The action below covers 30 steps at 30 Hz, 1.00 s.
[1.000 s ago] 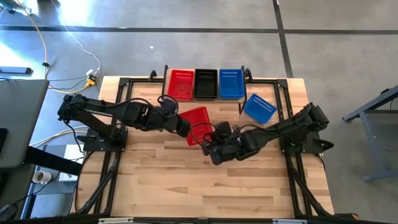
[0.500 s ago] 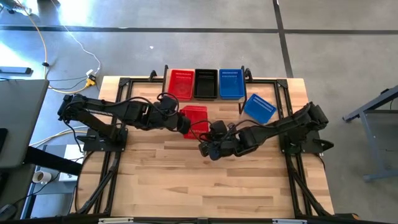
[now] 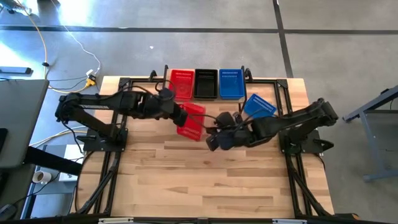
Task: Stack baskets on shelf by color
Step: Stack the red bin on top of the red bins on the shelf
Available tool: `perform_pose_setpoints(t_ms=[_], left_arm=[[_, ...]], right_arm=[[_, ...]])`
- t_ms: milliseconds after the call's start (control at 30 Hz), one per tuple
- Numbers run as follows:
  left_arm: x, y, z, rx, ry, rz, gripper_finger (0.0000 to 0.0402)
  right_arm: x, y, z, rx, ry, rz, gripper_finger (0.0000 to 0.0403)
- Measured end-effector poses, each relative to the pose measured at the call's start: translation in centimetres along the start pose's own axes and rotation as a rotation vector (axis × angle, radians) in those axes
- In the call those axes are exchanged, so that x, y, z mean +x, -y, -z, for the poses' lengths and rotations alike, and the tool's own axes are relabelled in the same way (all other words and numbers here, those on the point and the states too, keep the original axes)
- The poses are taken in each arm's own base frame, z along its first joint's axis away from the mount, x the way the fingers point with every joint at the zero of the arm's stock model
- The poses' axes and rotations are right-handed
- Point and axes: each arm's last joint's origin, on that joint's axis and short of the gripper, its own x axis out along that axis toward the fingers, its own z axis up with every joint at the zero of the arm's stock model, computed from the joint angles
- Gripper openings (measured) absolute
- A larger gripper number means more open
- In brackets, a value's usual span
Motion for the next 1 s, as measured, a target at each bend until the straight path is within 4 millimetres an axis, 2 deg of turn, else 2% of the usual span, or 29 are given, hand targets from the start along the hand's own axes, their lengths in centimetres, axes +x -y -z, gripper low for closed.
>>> perform_pose_setpoints(t_ms=[233, 600, 767, 1000], left_arm=[[-1.2, -1.1, -3.1, -0.002, -0.017, 0.012, 0.0000], [-3.3, -3.6, -7.8, -0.055, 0.049, -0.018, 0.0000], [-3.9, -5.8, -10.0, -0.104, 0.075, -0.057, 0.0000], [-3.6, -9.2, -12.1, -0.157, 0.047, -0.053, 0.0000]], right_arm=[[-1.5, 1.9, -1.8, -0.050, 0.019, 0.004, 0.0158], [-0.5, 4.7, -2.8, -0.155, -0.113, 0.064, 0.0158], [0.2, 5.4, -3.3, -0.165, -0.139, 0.072, 0.0158], [1.0, 6.6, -4.2, -0.141, -0.159, 0.084, 0.0158]])
